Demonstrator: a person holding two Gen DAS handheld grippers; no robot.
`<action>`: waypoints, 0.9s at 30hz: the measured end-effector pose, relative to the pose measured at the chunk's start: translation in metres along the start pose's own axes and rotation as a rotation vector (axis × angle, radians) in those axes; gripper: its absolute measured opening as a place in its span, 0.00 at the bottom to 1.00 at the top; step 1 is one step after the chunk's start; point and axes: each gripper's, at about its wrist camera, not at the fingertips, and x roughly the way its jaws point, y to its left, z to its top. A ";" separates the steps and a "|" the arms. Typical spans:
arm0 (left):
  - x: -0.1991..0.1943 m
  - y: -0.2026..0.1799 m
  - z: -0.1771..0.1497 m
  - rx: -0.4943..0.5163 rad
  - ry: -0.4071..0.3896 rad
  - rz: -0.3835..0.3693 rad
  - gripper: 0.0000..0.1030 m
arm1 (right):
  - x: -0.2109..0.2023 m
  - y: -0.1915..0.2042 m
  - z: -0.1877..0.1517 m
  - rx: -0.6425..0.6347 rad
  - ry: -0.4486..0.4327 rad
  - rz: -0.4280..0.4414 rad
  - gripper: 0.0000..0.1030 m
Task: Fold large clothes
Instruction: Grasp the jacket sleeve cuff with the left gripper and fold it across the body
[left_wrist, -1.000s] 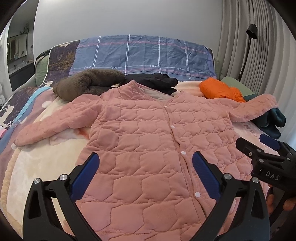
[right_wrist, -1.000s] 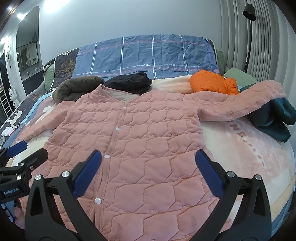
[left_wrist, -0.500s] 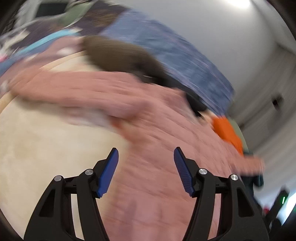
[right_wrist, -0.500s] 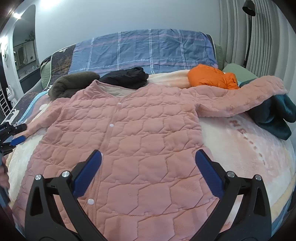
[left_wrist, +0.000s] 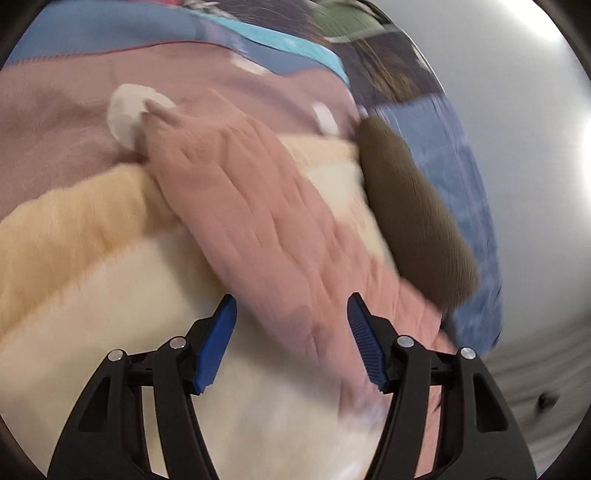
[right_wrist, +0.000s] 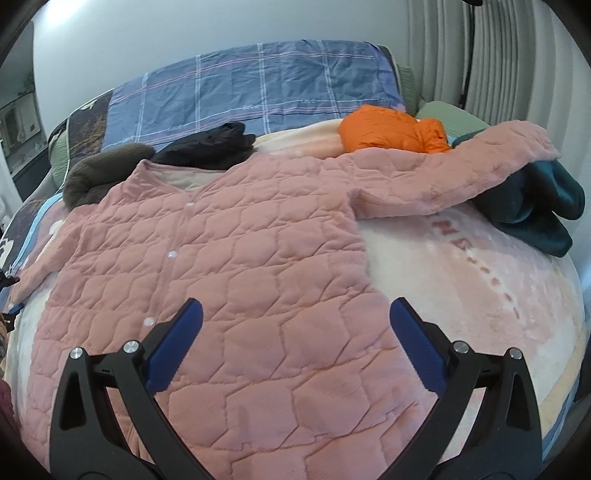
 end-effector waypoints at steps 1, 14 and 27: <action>0.002 0.006 0.010 -0.042 -0.022 -0.012 0.55 | 0.001 -0.001 0.002 0.001 -0.001 -0.005 0.98; -0.042 -0.152 -0.028 0.342 -0.174 -0.132 0.09 | 0.009 -0.014 0.021 -0.013 -0.022 0.002 0.98; 0.038 -0.342 -0.314 1.079 0.189 -0.271 0.28 | 0.010 -0.053 0.014 0.062 0.007 0.012 0.98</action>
